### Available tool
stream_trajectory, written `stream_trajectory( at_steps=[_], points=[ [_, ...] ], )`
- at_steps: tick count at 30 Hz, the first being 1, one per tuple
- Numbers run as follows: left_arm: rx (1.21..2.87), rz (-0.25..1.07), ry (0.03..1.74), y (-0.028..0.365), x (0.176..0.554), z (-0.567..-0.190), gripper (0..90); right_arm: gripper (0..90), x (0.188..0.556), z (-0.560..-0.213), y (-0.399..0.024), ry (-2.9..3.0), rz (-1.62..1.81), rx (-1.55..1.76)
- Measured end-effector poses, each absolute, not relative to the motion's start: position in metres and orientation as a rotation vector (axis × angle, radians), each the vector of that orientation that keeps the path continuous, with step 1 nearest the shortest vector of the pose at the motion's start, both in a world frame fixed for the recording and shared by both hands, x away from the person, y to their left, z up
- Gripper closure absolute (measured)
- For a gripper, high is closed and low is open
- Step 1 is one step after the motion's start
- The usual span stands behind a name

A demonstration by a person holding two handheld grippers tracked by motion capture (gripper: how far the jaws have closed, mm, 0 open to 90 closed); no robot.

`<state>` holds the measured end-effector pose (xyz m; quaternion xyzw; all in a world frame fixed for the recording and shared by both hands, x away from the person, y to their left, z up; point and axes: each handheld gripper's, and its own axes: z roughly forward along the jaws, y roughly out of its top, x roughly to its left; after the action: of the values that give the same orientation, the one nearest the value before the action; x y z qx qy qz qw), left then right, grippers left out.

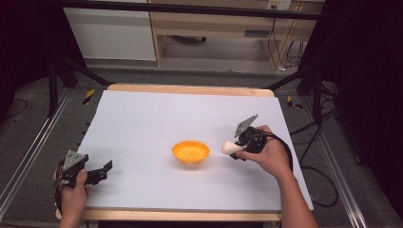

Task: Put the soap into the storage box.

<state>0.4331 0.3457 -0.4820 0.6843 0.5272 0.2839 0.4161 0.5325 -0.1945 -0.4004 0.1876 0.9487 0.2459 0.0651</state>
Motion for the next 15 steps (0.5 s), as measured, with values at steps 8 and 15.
stream_trajectory(
  at_steps=[8, 15],
  points=[
    [1.717, 0.714, 1.323, 0.346, 0.433, -0.482, 1.7, 49.1, 0.536, -0.395, -0.182, 2.867, 0.752, 0.53],
    [1.712, 0.709, 1.324, 0.346, 0.433, -0.482, 1.7, 49.1, 0.538, -0.392, -0.169, 2.873, 0.766, 0.511]
  ],
)
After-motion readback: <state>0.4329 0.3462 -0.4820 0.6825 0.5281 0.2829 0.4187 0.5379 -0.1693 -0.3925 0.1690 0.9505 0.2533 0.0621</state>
